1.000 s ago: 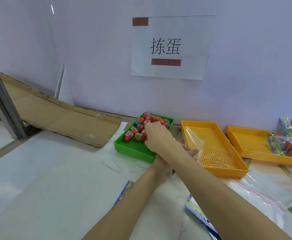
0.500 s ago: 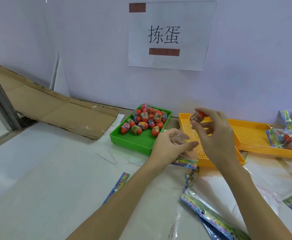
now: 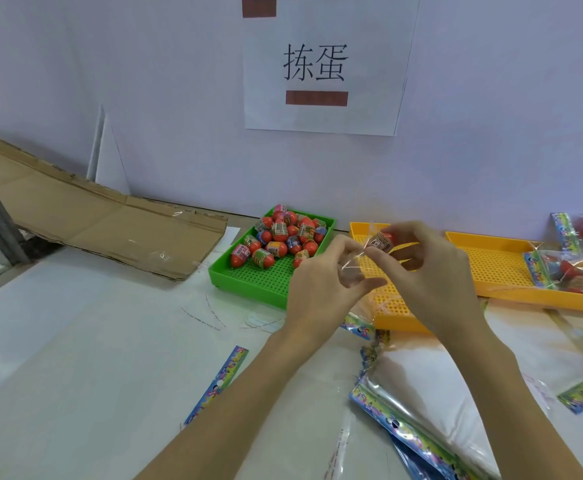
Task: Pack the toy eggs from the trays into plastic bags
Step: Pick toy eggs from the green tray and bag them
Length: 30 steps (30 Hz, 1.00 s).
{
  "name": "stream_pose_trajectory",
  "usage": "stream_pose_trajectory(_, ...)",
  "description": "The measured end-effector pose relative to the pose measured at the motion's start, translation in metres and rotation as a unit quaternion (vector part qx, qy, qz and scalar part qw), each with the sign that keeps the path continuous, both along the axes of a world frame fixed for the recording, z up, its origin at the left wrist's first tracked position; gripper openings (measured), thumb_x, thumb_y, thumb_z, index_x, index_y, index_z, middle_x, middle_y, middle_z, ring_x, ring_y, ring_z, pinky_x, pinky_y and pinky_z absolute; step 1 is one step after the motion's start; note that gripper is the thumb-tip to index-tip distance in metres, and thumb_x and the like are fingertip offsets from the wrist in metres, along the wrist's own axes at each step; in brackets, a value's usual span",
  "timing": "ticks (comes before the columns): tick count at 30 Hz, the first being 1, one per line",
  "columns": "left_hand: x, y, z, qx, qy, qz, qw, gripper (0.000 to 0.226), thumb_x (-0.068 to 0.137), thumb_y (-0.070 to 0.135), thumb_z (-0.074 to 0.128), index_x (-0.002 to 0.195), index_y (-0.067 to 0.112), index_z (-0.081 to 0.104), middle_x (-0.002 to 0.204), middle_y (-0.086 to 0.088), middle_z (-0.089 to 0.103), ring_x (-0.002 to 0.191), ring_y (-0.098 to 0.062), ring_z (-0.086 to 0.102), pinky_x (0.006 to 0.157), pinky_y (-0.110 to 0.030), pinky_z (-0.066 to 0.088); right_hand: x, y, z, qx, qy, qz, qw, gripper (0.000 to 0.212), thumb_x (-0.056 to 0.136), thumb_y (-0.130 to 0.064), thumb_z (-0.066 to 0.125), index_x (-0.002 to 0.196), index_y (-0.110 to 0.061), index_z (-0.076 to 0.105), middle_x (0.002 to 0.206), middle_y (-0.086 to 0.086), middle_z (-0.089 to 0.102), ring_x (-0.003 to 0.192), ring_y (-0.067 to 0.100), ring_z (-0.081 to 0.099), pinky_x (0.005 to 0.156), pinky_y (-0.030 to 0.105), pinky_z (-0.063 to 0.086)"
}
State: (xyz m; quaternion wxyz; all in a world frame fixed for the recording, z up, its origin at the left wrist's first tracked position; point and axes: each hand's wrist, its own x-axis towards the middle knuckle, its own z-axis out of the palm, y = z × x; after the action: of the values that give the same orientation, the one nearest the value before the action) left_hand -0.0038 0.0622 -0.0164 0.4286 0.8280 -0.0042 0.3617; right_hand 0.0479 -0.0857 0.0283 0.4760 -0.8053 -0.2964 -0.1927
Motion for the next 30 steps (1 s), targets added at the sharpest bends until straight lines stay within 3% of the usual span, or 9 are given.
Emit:
stream_pose_trajectory(3, -0.0005, 0.0005, 0.0014, -0.003, -0.011, 0.001, 1.000, 0.044, 0.079, 0.049, 0.086, 0.109, 0.028, 0.062, 0.081, 0.021, 0.069, 0.068, 0.008, 0.066, 0.063, -0.017, 0.054, -0.0005, -0.0012, 0.0019, 0.040, 0.087, 0.082, 0.992, 0.024, 0.095, -0.021, 0.074, 0.119, -0.022, 0.070, 0.105, -0.009, 0.074, 0.090, 0.002, 0.073, 0.080, 0.019, 0.059)
stream_pose_trajectory(6, -0.0014, 0.0014, 0.0030, -0.010, -0.010, 0.002, 1.000, 0.042, 0.081, 0.047, 0.086, 0.111, 0.029, 0.063, 0.084, 0.016, 0.072, 0.071, 0.005, 0.068, 0.064, -0.017, 0.055, -0.0011, -0.0015, 0.0028, 0.050, 0.121, 0.138, 0.982, 0.025, 0.099, -0.011, 0.067, 0.119, -0.025, 0.072, 0.110, -0.009, 0.073, 0.093, 0.003, 0.074, 0.077, 0.017, 0.058)
stream_pose_trajectory(11, -0.0024, -0.0002, 0.0045, -0.019, -0.005, -0.009, 1.000, 0.045, 0.079, 0.045, 0.088, 0.113, 0.027, 0.064, 0.084, 0.026, 0.069, 0.074, 0.007, 0.067, 0.066, -0.018, 0.056, -0.0006, 0.0020, -0.0021, 0.019, 0.035, 0.034, 0.999, 0.019, 0.098, -0.017, 0.069, 0.117, -0.022, 0.068, 0.110, -0.002, 0.070, 0.081, 0.004, 0.073, 0.068, 0.011, 0.054)
stream_pose_trajectory(15, -0.0016, 0.0002, 0.0043, -0.031, 0.006, -0.022, 0.999, 0.052, 0.079, 0.044, 0.088, 0.121, 0.022, 0.065, 0.090, 0.014, 0.073, 0.079, -0.001, 0.070, 0.072, -0.034, 0.062, -0.0013, 0.0042, -0.0032, -0.011, -0.021, -0.012, 1.000, 0.022, 0.096, -0.018, 0.073, 0.117, -0.020, 0.067, 0.111, 0.001, 0.067, 0.083, 0.003, 0.069, 0.069, 0.005, 0.049)
stream_pose_trajectory(17, -0.0025, -0.0003, 0.0047, -0.021, 0.002, -0.022, 1.000, 0.051, 0.080, 0.040, 0.088, 0.122, 0.022, 0.066, 0.092, 0.018, 0.071, 0.081, 0.001, 0.069, 0.072, -0.029, 0.061, -0.0025, 0.0044, -0.0027, -0.016, -0.006, 0.008, 1.000, 0.023, 0.094, -0.019, 0.075, 0.115, -0.024, 0.067, 0.109, -0.001, 0.068, 0.082, 0.003, 0.070, 0.068, 0.010, 0.052)
stream_pose_trajectory(24, -0.0025, 0.0006, 0.0065, -0.013, 0.011, -0.012, 1.000, 0.041, 0.085, 0.037, 0.085, 0.119, 0.020, 0.068, 0.092, 0.014, 0.071, 0.081, -0.004, 0.070, 0.075, -0.040, 0.060, -0.0075, 0.0058, 0.0025, 0.048, 0.097, 0.104, 0.989, 0.014, 0.095, -0.024, 0.073, 0.109, -0.020, 0.072, 0.101, -0.014, 0.074, 0.085, 0.004, 0.075, 0.076, 0.022, 0.061)
stream_pose_trajectory(30, 0.0003, 0.0050, 0.0001, 0.023, 0.039, -0.004, 0.999, 0.036, 0.082, 0.012, 0.078, 0.115, 0.021, 0.068, 0.084, 0.007, 0.073, 0.074, -0.009, 0.068, 0.065, -0.038, 0.056, -0.0068, 0.0031, 0.0002, -0.070, 0.108, 0.127, 0.984, 0.033, 0.083, -0.025, 0.085, 0.108, -0.030, 0.065, 0.101, -0.019, 0.069, 0.089, -0.001, 0.068, 0.074, 0.014, 0.054)
